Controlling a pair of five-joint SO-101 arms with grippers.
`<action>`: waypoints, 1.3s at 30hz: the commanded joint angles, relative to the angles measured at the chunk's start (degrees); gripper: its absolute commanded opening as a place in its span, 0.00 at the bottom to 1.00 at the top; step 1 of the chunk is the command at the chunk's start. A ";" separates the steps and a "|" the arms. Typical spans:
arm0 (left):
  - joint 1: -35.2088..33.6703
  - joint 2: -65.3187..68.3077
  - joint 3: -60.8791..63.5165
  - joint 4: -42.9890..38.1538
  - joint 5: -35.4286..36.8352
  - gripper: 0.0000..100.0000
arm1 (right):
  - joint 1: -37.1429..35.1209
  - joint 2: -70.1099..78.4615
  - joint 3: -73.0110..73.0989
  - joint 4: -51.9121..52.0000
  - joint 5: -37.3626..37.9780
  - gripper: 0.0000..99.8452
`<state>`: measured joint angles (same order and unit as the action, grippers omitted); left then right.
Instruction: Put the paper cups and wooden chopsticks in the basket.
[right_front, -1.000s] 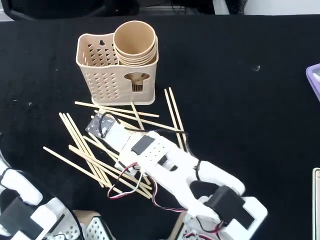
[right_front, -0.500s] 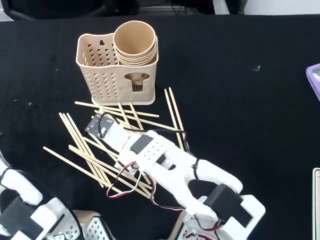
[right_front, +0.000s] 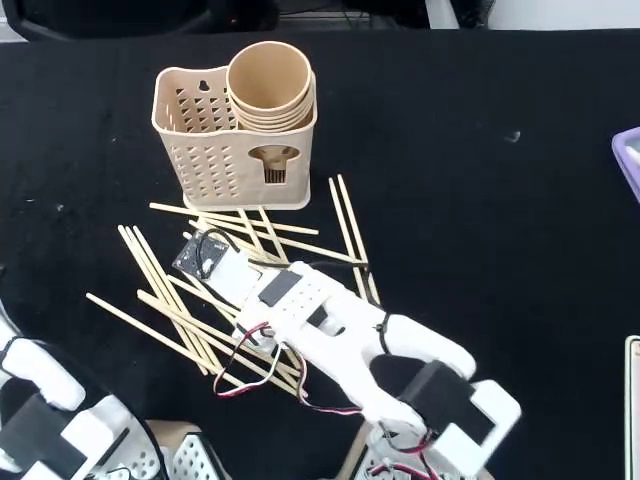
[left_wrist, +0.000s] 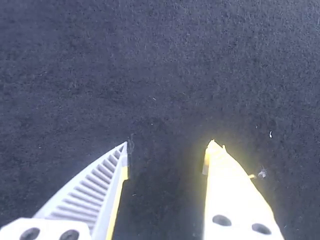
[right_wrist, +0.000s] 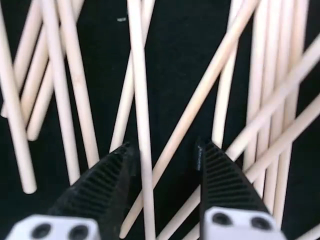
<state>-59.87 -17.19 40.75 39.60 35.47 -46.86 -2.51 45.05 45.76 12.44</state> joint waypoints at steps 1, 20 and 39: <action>0.31 -1.93 -0.57 -0.70 0.00 0.24 | -0.26 1.89 -3.74 -0.79 1.41 0.19; 0.48 -1.93 -0.57 -0.79 0.00 0.24 | -0.09 -12.44 1.19 1.67 1.67 0.01; 0.84 -1.93 -0.57 -0.70 0.00 0.24 | 6.59 -35.56 -21.32 10.46 1.41 0.01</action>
<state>-59.87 -17.19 40.75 39.60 35.47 -40.97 -33.45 31.60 55.87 13.67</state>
